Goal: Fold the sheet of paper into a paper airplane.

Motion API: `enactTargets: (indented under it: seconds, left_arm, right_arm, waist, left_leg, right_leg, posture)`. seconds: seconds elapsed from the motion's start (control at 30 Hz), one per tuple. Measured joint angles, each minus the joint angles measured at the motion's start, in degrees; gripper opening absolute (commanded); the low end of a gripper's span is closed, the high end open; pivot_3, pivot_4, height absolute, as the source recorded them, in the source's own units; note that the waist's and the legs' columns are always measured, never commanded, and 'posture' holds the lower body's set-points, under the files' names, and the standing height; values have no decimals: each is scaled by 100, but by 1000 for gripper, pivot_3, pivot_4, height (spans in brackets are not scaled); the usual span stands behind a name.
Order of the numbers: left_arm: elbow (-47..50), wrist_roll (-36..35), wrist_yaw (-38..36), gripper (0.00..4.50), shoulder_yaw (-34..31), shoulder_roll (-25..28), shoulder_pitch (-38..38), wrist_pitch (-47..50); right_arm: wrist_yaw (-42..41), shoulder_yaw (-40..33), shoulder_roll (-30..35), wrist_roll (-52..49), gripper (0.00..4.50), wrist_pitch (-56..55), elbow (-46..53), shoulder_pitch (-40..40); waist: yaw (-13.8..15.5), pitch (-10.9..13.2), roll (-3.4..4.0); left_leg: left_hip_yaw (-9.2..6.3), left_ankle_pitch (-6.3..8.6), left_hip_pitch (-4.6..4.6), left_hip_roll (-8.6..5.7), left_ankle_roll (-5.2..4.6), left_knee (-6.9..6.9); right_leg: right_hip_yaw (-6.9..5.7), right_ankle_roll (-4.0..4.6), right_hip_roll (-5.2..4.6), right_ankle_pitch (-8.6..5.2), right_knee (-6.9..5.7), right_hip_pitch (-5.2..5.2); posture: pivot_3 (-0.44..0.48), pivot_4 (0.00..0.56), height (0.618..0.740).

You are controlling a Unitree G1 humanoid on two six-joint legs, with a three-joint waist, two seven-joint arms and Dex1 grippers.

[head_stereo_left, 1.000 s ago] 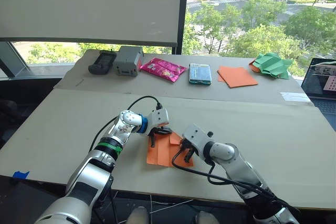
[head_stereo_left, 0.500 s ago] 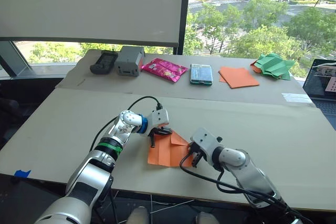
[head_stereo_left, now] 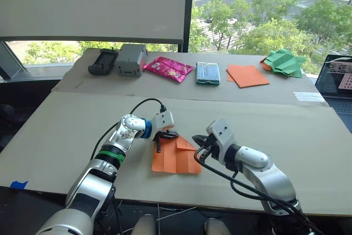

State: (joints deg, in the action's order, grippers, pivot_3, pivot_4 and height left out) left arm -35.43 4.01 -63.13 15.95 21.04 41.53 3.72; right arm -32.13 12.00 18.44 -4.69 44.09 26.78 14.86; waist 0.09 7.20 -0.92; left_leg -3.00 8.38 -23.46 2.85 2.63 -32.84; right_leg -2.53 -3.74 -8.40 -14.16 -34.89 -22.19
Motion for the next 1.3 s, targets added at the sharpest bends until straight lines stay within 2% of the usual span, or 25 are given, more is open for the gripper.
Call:
enactTargets:
  seconds: [0.17,0.4,0.53,0.63,0.8,0.9,1.1,1.13,1.2,1.3]
  left_arm:
    - [1001,-197,126,0,-246,300,-600,660]
    - [1774,-514,444,0,-667,545,-1136,1461]
    - [2186,-1144,905,0,-1458,523,-1239,2329]
    - [2521,-1605,1212,774,-1992,512,-1339,2958]
    - [2809,-2537,1493,2463,-2498,246,-1667,4205]
    - [2900,-2818,1619,2463,-2596,188,-1679,4493]
    - [2849,-2909,1917,2463,-2421,-108,-1671,4584]
    - [2813,-2910,1945,2052,-2336,-114,-1665,4643]
    - [2781,-2908,1972,1634,-2286,-112,-1665,4656]
    - [2775,-2934,1970,648,-2265,-97,-1664,4656]
  right_arm:
    - [155,644,-60,301,16,-254,-1067,236]
    - [112,1136,-165,518,16,-770,-1626,408]
    - [94,1169,-149,589,16,-960,-1782,441]
    - [84,1186,-150,615,0,-1036,-1830,444]
    - [77,1203,-168,625,0,-1140,-1886,446]
    - [96,1208,-183,633,0,-1140,-1892,444]
    - [131,1211,-188,638,0,-1140,-1885,433]
    - [144,1214,-197,638,0,-1140,-1887,435]
    - [161,1215,-202,637,0,-1140,-1886,435]
    - [197,1214,-211,636,0,-1137,-1889,435]
  waist:
    - [-22,10,11]
    - [-28,14,11]
    - [-35,23,3]
    - [-50,22,4]
    - [-70,25,-7]
    - [-75,26,-9]
    - [-73,24,-13]
    - [-73,24,-13]
    - [-74,24,-12]
    - [-74,24,-12]
  left_leg:
    - [1,-25,1,0,-41,5]
    - [1,-13,2,1,-21,5]
    - [-5,0,4,3,-1,6]
    - [-3,0,10,2,0,6]
    - [-7,-1,14,2,-2,6]
    - [-8,-1,15,2,-2,6]
    - [-6,-1,16,1,-1,5]
    - [-6,-1,16,1,-1,6]
    - [-6,-1,16,1,-1,6]
    - [-7,-1,16,1,-1,6]
  right_leg:
    - [0,2,1,0,-4,-1]
    - [1,3,2,-1,-2,-1]
    - [-1,3,3,-1,-4,-2]
    - [0,3,2,-1,-2,4]
    - [0,3,5,0,-11,5]
    - [0,3,6,0,-9,6]
    - [1,3,5,0,-7,7]
    - [1,3,6,0,-7,7]
    - [1,3,6,0,-7,6]
    - [1,4,5,0,-6,6]
  posture:
    - [0,150,702]
    - [0,150,702]
    - [0,150,702]
    - [0,150,702]
    - [0,150,702]
    - [0,150,702]
    - [0,150,702]
    - [0,150,702]
    - [0,150,702]
    - [0,150,702]
